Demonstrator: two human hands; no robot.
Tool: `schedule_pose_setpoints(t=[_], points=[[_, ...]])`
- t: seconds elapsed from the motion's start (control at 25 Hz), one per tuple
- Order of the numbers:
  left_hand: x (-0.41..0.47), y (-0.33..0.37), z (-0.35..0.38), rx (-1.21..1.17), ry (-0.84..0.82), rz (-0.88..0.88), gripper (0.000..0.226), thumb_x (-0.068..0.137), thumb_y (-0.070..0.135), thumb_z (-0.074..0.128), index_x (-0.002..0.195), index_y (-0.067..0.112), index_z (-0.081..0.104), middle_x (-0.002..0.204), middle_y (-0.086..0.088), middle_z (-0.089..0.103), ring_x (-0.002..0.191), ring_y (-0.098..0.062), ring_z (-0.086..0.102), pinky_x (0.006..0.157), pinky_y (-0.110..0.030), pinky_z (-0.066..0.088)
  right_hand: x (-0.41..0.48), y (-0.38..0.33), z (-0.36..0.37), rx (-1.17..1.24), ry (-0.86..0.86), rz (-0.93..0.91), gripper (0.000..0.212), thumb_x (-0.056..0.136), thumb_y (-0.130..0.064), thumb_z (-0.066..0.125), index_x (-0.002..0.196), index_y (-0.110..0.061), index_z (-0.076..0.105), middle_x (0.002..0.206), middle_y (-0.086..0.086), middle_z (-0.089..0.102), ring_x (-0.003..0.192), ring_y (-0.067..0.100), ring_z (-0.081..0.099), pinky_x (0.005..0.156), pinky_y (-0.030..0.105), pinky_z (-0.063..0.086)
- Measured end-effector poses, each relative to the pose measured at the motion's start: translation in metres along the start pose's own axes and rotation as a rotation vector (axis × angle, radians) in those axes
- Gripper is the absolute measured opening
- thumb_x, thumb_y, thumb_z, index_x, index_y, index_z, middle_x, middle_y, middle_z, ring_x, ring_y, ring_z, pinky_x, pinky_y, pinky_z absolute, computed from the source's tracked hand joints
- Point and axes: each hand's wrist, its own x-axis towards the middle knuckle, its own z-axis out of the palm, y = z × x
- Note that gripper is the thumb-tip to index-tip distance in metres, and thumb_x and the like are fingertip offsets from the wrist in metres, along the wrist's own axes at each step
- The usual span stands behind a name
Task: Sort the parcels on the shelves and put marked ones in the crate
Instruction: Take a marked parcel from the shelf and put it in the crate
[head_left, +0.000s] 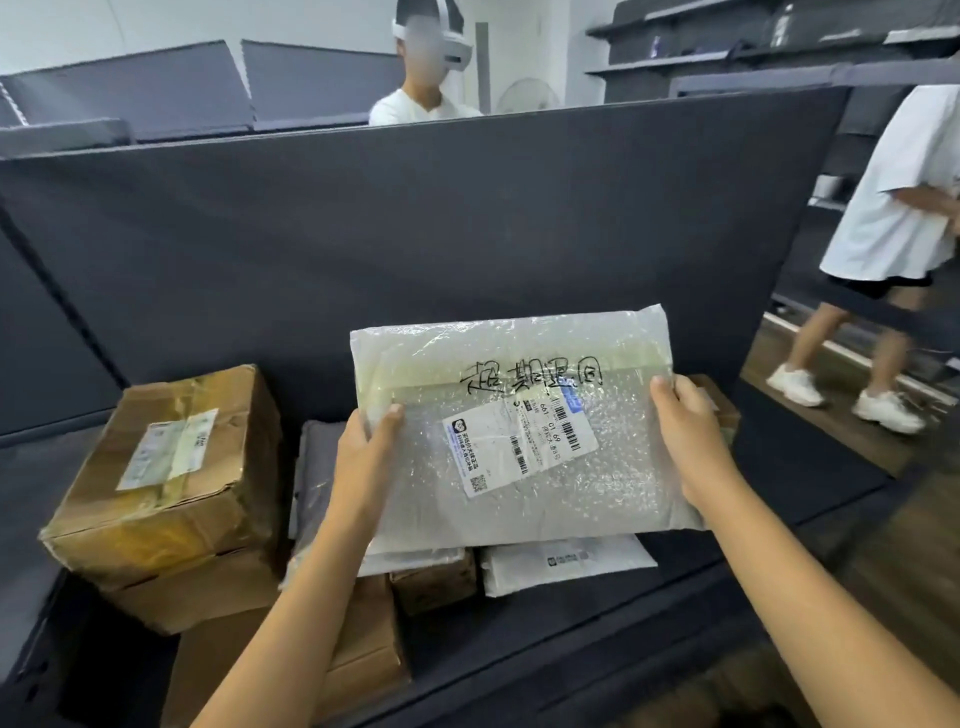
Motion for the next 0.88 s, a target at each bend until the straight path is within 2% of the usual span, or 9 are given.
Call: schedule_pose_setpoints(t=[0.12,0.24,0.36,0.52,0.64,0.72,0.8,0.88], points=[[-0.004,-0.022,0.024,0.017,-0.089,-0.021,0.036,0.085,0.047,0.051,0.112,0.024,0.056,0.113,0.001,0.065,0.108,-0.021,0.061,0.096,-0.044,0.048,-0.009,0.032,-0.022,0.004,0.054,0.073,0.033,0.099,-0.035,0.035,0.11,-0.013,0.057,0.103,0.003,0.063,0.106,0.021,0.058,0.085,0.035,0.045],[-0.011,-0.048,0.045,0.02,-0.157,-0.099,0.042,0.077,0.051,0.053,0.11,0.026,0.057,0.115,-0.002,0.065,0.106,-0.024,0.062,0.095,-0.051,0.049,-0.021,0.065,-0.043,-0.035,0.116,0.147,0.033,0.099,-0.037,0.036,0.104,-0.012,0.058,0.112,0.014,0.062,0.107,0.027,0.059,0.094,0.042,0.045],[-0.022,-0.072,0.077,0.02,-0.279,-0.149,0.032,0.08,0.046,0.054,0.106,0.027,0.056,0.115,-0.005,0.064,0.107,-0.026,0.062,0.093,-0.05,0.05,-0.041,0.101,-0.076,-0.039,0.205,0.24,0.025,0.097,-0.041,0.038,0.091,-0.027,0.058,0.11,0.01,0.064,0.103,0.025,0.061,0.097,0.048,0.046],[-0.052,-0.089,0.135,0.011,-0.458,-0.162,0.009,0.093,0.029,0.054,0.101,0.029,0.058,0.107,0.003,0.065,0.102,-0.018,0.063,0.089,-0.037,0.05,-0.083,0.144,-0.136,-0.035,0.365,0.353,0.023,0.095,-0.042,0.039,0.095,-0.03,0.059,0.106,0.003,0.066,0.101,0.023,0.063,0.095,0.049,0.048],[-0.082,-0.092,0.18,0.004,-0.623,-0.172,0.013,0.094,0.022,0.054,0.091,0.032,0.061,0.096,0.004,0.066,0.093,-0.019,0.063,0.081,-0.033,0.05,-0.117,0.16,-0.183,-0.006,0.496,0.418,0.022,0.097,-0.036,0.04,0.086,-0.029,0.058,0.095,0.0,0.065,0.095,0.023,0.062,0.088,0.041,0.048],[-0.101,-0.095,0.213,0.032,-0.734,-0.163,0.014,0.089,0.028,0.057,0.08,0.036,0.066,0.088,0.002,0.063,0.085,-0.02,0.06,0.075,-0.033,0.048,-0.14,0.173,-0.215,0.02,0.573,0.452,0.023,0.097,-0.035,0.041,0.083,-0.027,0.057,0.091,0.0,0.065,0.09,0.022,0.061,0.082,0.037,0.047],[-0.121,-0.102,0.247,0.065,-0.802,-0.177,0.005,0.086,0.034,0.059,0.087,0.035,0.063,0.098,-0.003,0.066,0.093,-0.024,0.063,0.084,-0.042,0.05,-0.161,0.186,-0.248,0.028,0.656,0.488,0.024,0.097,-0.036,0.041,0.083,-0.027,0.058,0.091,0.001,0.065,0.088,0.022,0.06,0.08,0.037,0.046],[-0.14,-0.113,0.277,0.118,-0.83,-0.183,0.016,0.088,0.034,0.061,0.1,0.024,0.056,0.109,-0.005,0.063,0.1,-0.023,0.062,0.086,-0.04,0.051,-0.179,0.2,-0.272,0.024,0.712,0.512,0.024,0.097,-0.033,0.041,0.083,-0.023,0.056,0.089,0.006,0.061,0.084,0.021,0.057,0.075,0.034,0.043]])
